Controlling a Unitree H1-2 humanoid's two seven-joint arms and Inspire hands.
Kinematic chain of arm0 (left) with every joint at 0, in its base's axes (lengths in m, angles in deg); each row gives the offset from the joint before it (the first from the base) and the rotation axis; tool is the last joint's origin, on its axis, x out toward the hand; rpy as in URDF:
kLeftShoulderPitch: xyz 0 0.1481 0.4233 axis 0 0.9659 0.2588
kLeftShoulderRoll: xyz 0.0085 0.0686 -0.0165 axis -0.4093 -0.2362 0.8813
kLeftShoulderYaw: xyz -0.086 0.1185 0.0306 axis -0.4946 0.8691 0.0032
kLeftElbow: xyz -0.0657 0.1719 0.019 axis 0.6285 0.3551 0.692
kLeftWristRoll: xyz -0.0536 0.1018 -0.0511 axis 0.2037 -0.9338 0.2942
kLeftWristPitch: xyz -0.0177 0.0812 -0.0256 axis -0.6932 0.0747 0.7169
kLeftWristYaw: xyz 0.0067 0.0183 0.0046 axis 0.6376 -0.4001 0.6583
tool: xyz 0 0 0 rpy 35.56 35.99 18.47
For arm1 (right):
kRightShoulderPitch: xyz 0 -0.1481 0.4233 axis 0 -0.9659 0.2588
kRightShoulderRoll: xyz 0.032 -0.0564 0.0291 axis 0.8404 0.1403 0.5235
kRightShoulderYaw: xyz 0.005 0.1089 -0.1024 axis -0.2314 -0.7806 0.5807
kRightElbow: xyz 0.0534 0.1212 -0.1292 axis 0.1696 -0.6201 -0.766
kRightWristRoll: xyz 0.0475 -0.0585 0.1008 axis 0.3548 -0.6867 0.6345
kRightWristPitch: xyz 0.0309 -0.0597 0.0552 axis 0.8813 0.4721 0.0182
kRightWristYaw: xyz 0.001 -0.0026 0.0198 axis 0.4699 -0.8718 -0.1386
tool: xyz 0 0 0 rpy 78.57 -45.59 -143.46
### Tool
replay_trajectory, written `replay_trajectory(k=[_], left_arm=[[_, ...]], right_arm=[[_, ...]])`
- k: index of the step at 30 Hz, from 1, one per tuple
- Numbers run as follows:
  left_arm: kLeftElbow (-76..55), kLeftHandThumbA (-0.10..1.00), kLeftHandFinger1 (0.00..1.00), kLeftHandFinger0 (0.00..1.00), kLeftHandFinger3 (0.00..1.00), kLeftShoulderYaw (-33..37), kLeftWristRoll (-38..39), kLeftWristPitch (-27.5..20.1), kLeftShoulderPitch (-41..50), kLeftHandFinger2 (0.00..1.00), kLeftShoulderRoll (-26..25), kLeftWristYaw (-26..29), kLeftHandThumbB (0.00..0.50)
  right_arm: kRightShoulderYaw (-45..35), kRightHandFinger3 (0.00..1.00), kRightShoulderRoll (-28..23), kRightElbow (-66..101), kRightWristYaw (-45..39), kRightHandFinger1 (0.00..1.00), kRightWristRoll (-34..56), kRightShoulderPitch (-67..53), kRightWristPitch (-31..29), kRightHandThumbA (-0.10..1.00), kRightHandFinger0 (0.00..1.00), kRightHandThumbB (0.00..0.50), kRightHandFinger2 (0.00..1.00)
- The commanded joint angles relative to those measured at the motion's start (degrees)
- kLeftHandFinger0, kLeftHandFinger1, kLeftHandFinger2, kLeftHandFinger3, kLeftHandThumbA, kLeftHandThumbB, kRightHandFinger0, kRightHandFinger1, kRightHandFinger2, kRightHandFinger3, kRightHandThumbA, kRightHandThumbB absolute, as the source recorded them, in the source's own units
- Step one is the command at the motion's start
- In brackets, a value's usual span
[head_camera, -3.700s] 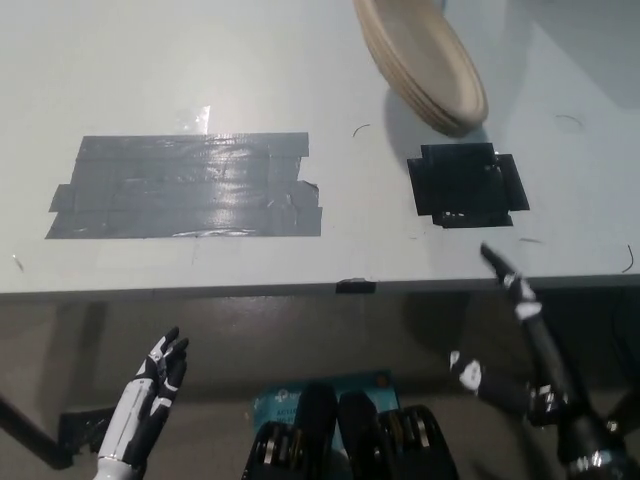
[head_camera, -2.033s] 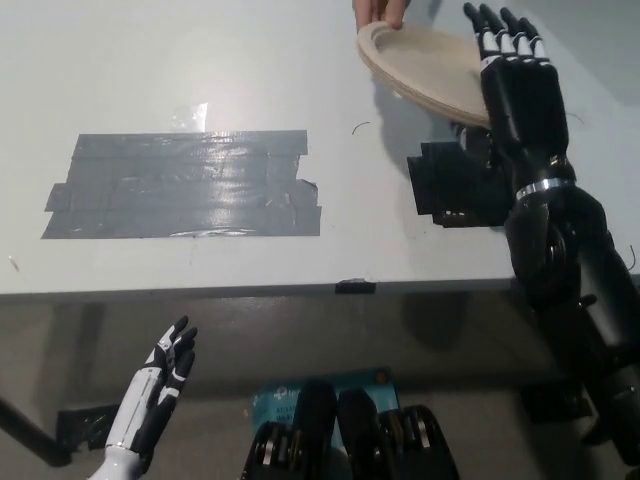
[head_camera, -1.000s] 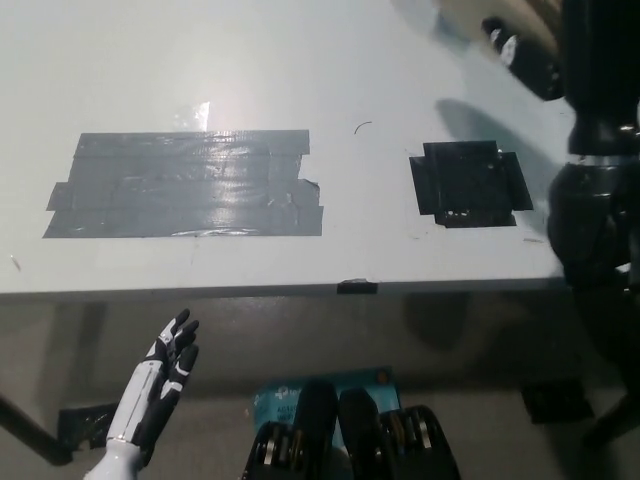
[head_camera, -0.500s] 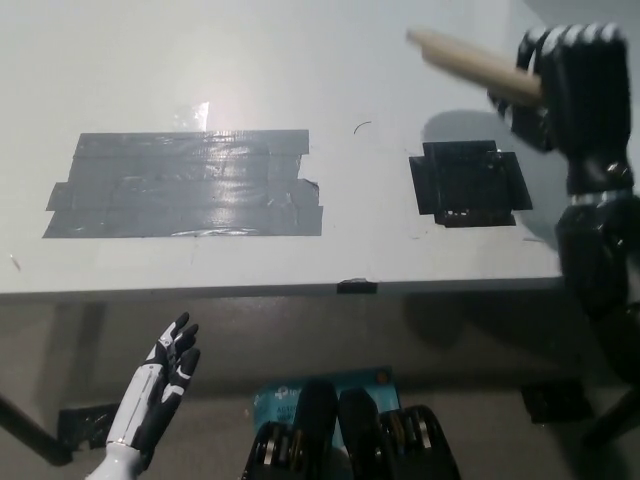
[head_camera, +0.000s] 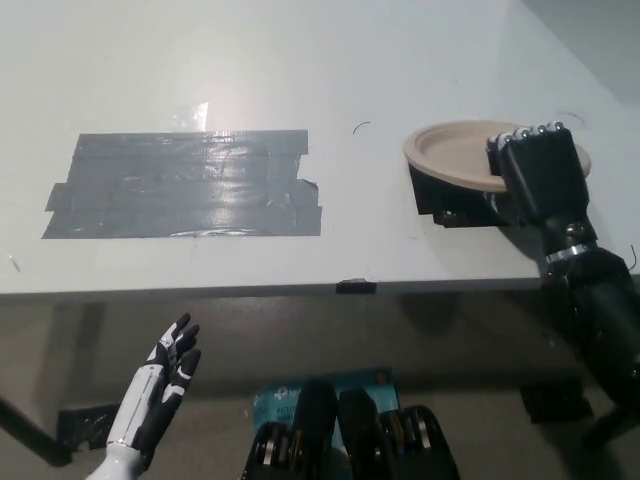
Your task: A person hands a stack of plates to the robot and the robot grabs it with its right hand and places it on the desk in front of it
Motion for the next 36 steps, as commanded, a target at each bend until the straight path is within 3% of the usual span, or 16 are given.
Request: replay_trajectory(k=[1,2,3,4,5,6,10,18,25,28,31,36], left_arm=[[-0.83,0.86,1.00,1.00,1.00,-0.49,1.39,-0.92,-0.76,1.00,-0.36,-0.96,0.226],[-0.83,0.86,1.00,1.00,1.00,-0.46,1.37,-1.08,-0.89,1.00,-0.43,-1.01,0.216],[-0.82,0.85,1.00,1.00,1.00,-0.46,1.33,-1.18,-1.10,1.00,-0.51,-1.02,0.217],[-0.83,0.85,1.00,1.00,1.00,-0.47,1.33,-1.14,-1.16,1.00,-0.53,-1.01,0.216],[-0.66,0.85,1.00,0.99,1.00,-0.42,1.39,-1.24,-1.22,1.00,-0.51,-1.07,0.214],[-0.51,0.84,1.00,0.99,1.00,-0.38,1.25,-1.22,-1.32,1.00,-0.48,-1.01,0.214],[-0.40,0.84,1.00,0.99,1.00,-0.40,1.24,-1.00,-1.54,1.00,-0.42,-0.94,0.213],[-0.67,0.80,1.00,0.99,1.00,-0.49,1.24,-0.28,-1.94,1.00,-0.50,-0.94,0.225],[-0.76,0.78,1.00,0.97,1.00,-0.45,1.00,-0.40,-2.54,1.00,-1.10,-1.24,0.217],[-0.94,0.77,1.00,0.96,1.00,-0.49,0.91,-0.27,-2.78,1.00,-1.34,-1.32,0.213],[-0.72,0.77,1.00,0.95,1.00,-0.44,0.68,-0.51,-2.82,1.00,-1.34,-1.21,0.216],[-0.41,0.77,1.00,0.96,1.00,-0.23,0.32,-0.96,-2.73,1.00,-1.22,-1.08,0.203]], right_arm=[[0.14,0.35,-0.77,7.54,-10.85,0.12,3.07,1.32,0.05,0.86,0.07,0.155,0.25],[-0.68,0.74,-1.23,12.19,-18.93,0.53,6.54,0.55,1.59,0.85,0.41,0.305,0.67],[-1.25,1.00,-2.40,19.07,-32.08,0.95,13.11,-0.15,3.86,0.86,0.80,0.301,1.00],[-1.44,1.00,-2.79,21.27,-36.32,1.00,15.15,-0.37,4.63,0.86,0.98,0.318,1.00],[-1.37,1.00,-4.15,26.24,-44.08,1.00,22.22,-0.49,5.94,0.80,1.00,0.430,1.00],[-1.43,1.00,-5.35,31.38,-49.85,1.00,27.93,-0.62,7.86,0.79,1.00,0.495,1.00],[-1.87,1.00,-7.05,39.66,-56.25,1.00,35.74,-0.29,11.75,0.79,1.00,0.500,1.00],[-2.28,1.00,-12.07,54.65,-69.03,1.00,53.04,2.97,21.33,0.94,1.00,0.500,1.00],[-4.25,1.00,-15.55,59.70,-76.02,1.00,65.43,3.98,27.63,0.81,1.00,0.500,1.00],[-6.56,1.00,-17.27,62.80,-78.29,1.00,74.88,3.88,29.79,0.78,1.00,0.500,1.00],[-9.66,1.00,-17.71,64.75,-78.45,1.00,85.28,2.81,26.09,0.96,1.00,0.500,1.00],[-17.30,1.00,-15.01,68.92,-73.54,1.00,103.84,0.21,28.89,1.00,1.00,0.500,1.00]])
